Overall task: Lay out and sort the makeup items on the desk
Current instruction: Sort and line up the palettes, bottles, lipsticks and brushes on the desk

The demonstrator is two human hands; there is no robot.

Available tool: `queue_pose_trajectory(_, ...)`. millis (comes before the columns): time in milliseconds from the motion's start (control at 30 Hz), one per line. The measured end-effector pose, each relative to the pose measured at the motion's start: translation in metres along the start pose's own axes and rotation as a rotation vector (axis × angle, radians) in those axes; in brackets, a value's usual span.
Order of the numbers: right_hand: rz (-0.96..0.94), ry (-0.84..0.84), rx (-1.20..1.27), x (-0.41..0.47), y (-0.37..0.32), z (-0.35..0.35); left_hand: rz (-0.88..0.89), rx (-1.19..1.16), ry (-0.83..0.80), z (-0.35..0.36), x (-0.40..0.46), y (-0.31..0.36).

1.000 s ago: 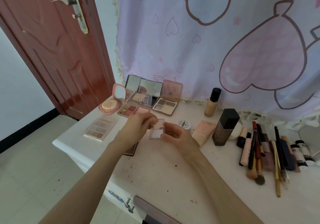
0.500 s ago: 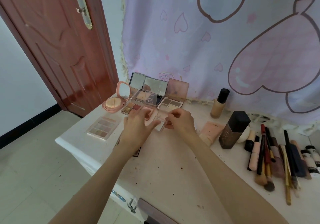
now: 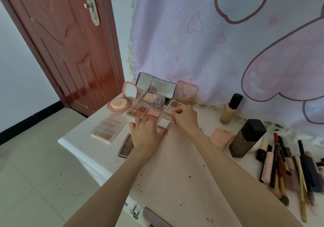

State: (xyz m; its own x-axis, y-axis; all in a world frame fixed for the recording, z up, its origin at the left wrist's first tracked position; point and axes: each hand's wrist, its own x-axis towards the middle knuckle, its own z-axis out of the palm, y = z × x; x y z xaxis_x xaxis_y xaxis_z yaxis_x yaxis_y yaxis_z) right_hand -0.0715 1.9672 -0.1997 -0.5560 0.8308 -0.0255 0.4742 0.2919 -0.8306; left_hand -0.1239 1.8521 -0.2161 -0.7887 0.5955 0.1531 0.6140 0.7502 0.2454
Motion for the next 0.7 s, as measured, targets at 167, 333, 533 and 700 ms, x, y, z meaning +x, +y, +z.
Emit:
queue_pose_trajectory(167, -0.043, 0.041, -0.078, 0.001, -0.001, 0.002, -0.004, 0.026, 0.009, 0.0, 0.001, 0.004)
queue_pose_trajectory(333, -0.034, 0.074, -0.054, 0.002, -0.007, 0.003, 0.01, 0.026, 0.028, 0.001, 0.004, 0.003)
queue_pose_trajectory(533, -0.014, 0.065, 0.009, 0.006, 0.001, 0.003, 0.025, 0.024, 0.035, 0.0, 0.006, -0.001)
queue_pose_trajectory(700, -0.11, 0.106, -0.087, -0.007, 0.003, -0.019, 0.156, -0.047, 0.039, -0.002, -0.006, -0.001)
